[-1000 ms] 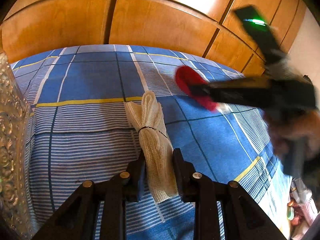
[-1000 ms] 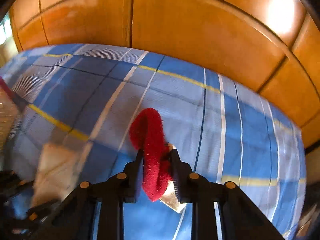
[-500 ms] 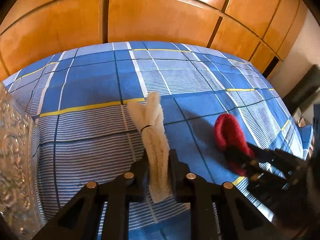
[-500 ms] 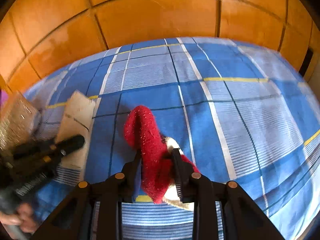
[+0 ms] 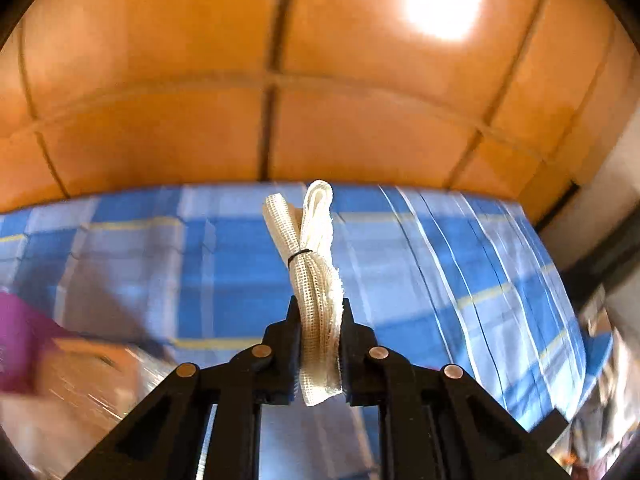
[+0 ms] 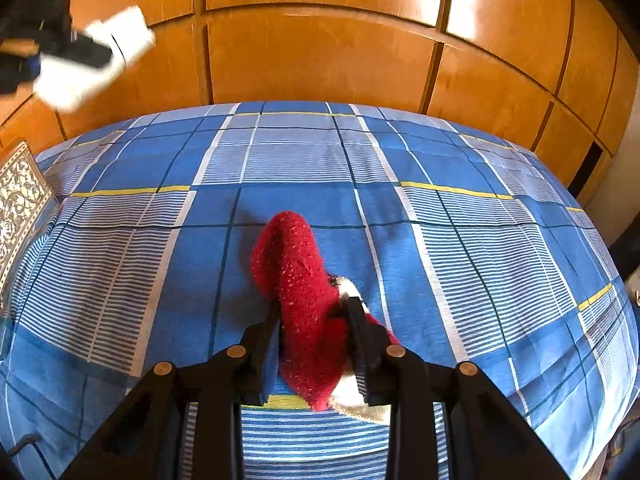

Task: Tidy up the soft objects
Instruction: 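Lift the white towel roll with left gripper while right gripper grasps the red sock, then carry the white towel roll into the gold tray and release with the left gripper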

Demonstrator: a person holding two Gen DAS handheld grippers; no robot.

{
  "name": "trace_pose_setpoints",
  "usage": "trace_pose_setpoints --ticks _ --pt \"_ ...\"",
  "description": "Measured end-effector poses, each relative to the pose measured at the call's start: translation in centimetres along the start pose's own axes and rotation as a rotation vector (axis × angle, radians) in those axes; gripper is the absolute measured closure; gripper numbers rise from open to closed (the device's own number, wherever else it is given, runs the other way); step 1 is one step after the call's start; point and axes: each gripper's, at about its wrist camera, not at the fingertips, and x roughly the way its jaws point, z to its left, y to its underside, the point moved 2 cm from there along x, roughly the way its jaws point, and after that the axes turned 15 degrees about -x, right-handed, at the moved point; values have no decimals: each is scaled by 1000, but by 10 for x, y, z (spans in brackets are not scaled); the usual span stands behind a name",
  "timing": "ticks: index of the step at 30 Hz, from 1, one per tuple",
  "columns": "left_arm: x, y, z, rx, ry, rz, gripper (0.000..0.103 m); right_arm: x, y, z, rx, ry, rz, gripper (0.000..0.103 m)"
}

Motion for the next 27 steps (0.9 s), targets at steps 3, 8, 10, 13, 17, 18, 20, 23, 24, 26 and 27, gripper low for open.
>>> trace_pose_setpoints --ticks 3,8,10,13,17,18,20,23,24,26,27 --pt "-23 -37 26 -31 -51 -74 88 0 0 0 -2 4 -2 72" --pt "-66 -82 91 -101 -139 -163 88 -1 1 1 -6 10 -2 72" --pt "-87 -90 127 -135 -168 -199 88 -2 1 1 -5 12 -1 72" --pt "-115 -88 177 -174 -206 -242 88 -2 1 1 -8 14 0 72" --pt "-146 -67 244 -251 -243 -271 88 -2 0 1 -14 20 2 72" --pt "-154 -58 260 -265 -255 -281 88 -2 0 2 -17 23 2 72" --pt "-166 -43 283 -284 -274 -293 88 -1 0 3 -23 30 5 72" --pt "-181 -14 316 -331 -284 -295 88 -1 -1 5 -33 41 7 72" --pt "-190 0 326 -351 -288 -298 88 -1 -1 6 -36 45 7 72" --pt "-199 19 340 -380 -291 -304 88 -2 -1 7 -42 55 7 72" --pt "-204 30 348 -399 -295 -308 88 -2 -1 8 -46 58 7 72"
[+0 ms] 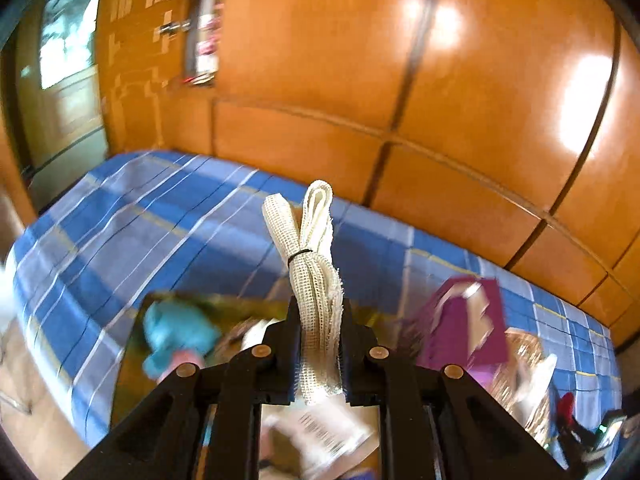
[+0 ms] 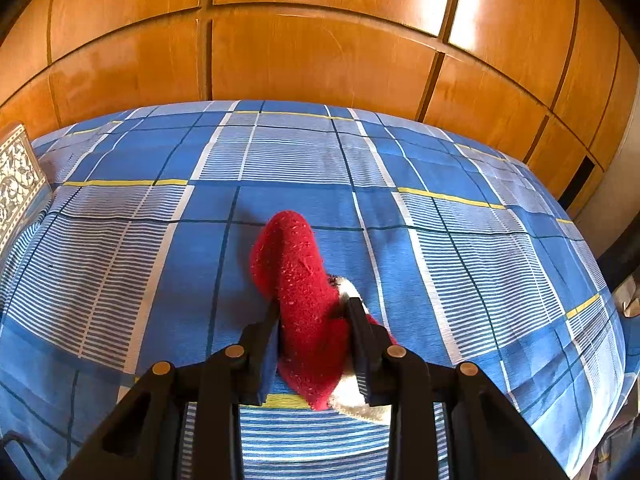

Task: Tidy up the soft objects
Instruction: 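Carry the white towel roll into the gold tray and release with the left gripper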

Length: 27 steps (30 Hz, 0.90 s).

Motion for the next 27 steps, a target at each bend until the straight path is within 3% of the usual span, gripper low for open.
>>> trace_pose_setpoints --ticks 9,19,22,25,27 --pt "-25 63 88 -135 -75 24 87 0 -1 4 -21 26 7 72" --pt "1 109 108 -125 -173 82 83 -1 -1 6 -40 47 11 71" --pt "9 114 109 -111 -215 96 80 -1 -1 6 -44 52 12 71" --pt "11 116 109 -100 -236 80 62 0 -1 6 -50 56 12 71" --pt "7 117 109 -90 -241 58 59 -1 -1 7 -54 60 13 71"
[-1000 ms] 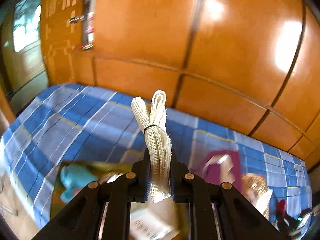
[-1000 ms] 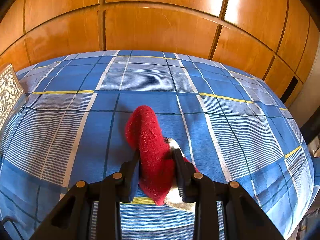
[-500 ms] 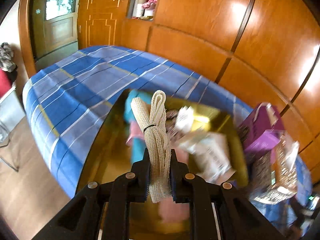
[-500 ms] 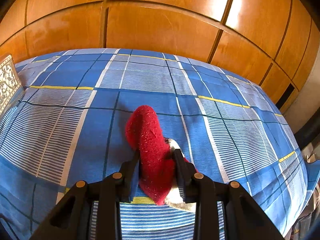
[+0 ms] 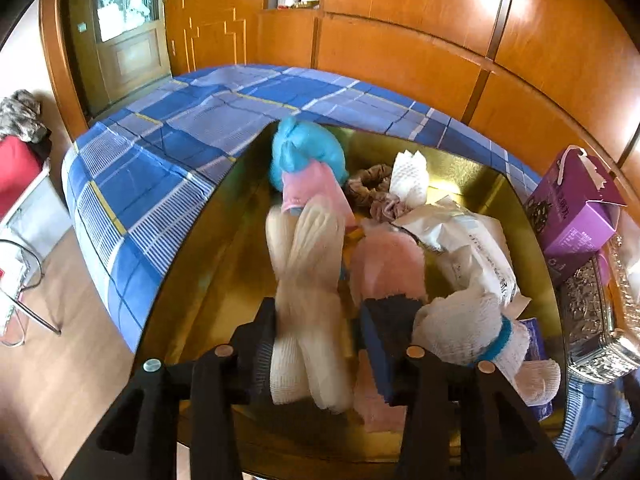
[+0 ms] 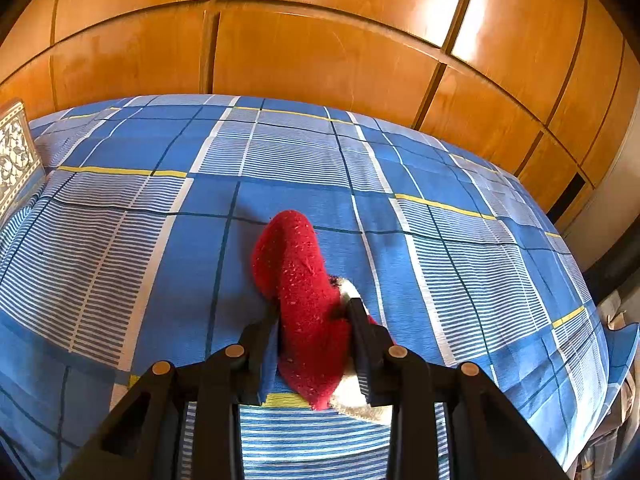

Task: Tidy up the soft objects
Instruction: 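Carry the white towel roll into the gold tray and release with the left gripper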

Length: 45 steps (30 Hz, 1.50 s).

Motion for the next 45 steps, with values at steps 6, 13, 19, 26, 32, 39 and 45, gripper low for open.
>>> trace_pose_setpoints --ticks 6,13,19,26,32,39,45 --pt "-12 -4 0 15 -13 -58 45 0 0 3 -10 15 3 71" --pt "-30 -6 -8 33 20 -103 43 -1 0 3 -14 19 4 71" --pt "-45 -6 -19 60 50 -134 42 -1 0 3 -14 18 3 71" --pt "-56 -1 -32 96 84 -146 42 -1 0 2 -10 13 0 71" --pt "-61 7 -47 147 107 -149 42 -1 0 0 0 2 -1 72" --pt "-61 13 -51 176 116 -140 42 1 -2 -2 14 -13 22 72" --pt "-55 14 -44 168 109 -123 41 5 -14 -10 104 -73 105 72"
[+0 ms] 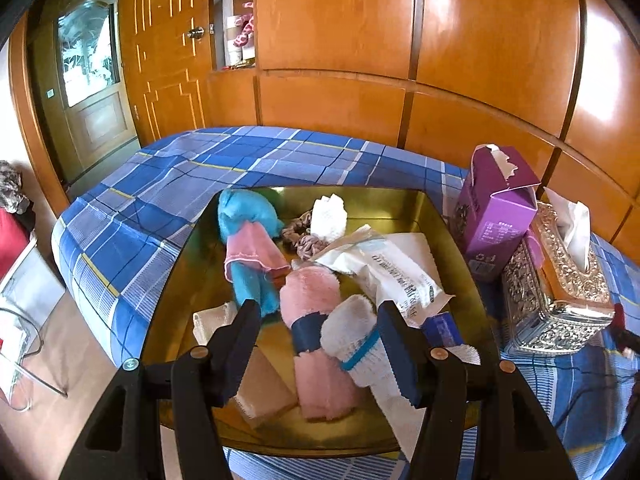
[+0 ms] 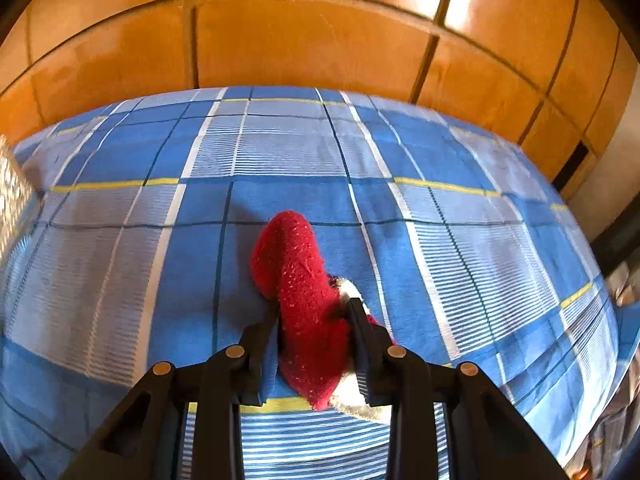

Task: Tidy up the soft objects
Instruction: 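Carry the white towel roll into the gold tray and release with the left gripper, then carry the red sock over the gold tray with the right gripper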

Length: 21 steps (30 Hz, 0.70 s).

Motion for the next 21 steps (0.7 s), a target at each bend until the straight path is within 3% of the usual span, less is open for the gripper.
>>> trace_pose_setpoints --ticks 7,12,17,21 --pt "-2 -2 9 -20 6 -3 37 3 -37 8 48 -148 54 75" --pt "-3 -9 20 -58 3 -7 37 -14 -95 31 28 -249 17 75" --pt "-3 -13 30 -84 -4 -11 33 -50 -165 83 -99 -353 -54 75" --pt "-3 -15 38 -102 -11 -14 31 -78 -202 139 -203 -438 -105 75"
